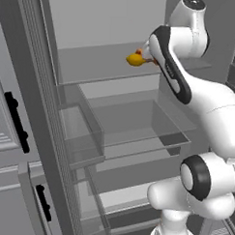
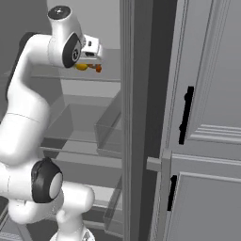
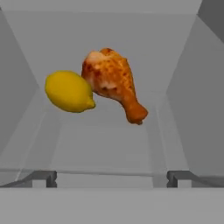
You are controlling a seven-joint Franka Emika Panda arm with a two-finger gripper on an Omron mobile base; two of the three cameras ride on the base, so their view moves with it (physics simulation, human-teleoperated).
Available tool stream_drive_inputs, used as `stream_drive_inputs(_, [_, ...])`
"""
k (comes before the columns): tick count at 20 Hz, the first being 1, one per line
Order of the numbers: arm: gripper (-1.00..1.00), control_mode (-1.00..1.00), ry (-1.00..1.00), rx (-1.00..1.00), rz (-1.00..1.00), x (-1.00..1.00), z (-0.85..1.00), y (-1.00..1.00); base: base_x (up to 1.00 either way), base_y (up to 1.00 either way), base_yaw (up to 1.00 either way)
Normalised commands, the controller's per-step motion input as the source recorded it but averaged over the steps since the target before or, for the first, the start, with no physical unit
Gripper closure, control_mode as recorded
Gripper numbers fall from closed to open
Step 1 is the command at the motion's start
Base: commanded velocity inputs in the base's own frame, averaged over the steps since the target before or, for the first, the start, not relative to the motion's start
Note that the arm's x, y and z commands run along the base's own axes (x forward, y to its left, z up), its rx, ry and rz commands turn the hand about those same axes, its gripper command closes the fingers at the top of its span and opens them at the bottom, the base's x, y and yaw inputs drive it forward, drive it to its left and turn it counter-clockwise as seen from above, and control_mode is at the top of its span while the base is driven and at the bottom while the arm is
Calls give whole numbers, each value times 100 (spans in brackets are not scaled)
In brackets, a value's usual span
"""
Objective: Place one lemon and one chicken drumstick in each tupperware on the nearby counter, to pack two identical lunches.
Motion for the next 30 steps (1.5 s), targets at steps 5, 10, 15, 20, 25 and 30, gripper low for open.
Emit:
stream_drive_inputs(5, [-100,-100,0,-1,0,100,-41,-3,0,0,0])
stream_drive_inputs(10, [-100,-100,0,0,3,100,1,-35,0,0,0])
stream_drive_inputs(15, [-100,-100,0,0,19,82,-4,-17,0,0,0])
stream_drive_inputs(20, [-100,-100,0,0,15,-15,0,10,0,0,0])
stream_drive_inputs(25, [-100,-100,-11,0,8,-19,-29,0,0,0,0])
stream_drive_inputs(30, [-100,-100,-11,-1,6,3,-24,0,0,0,0])
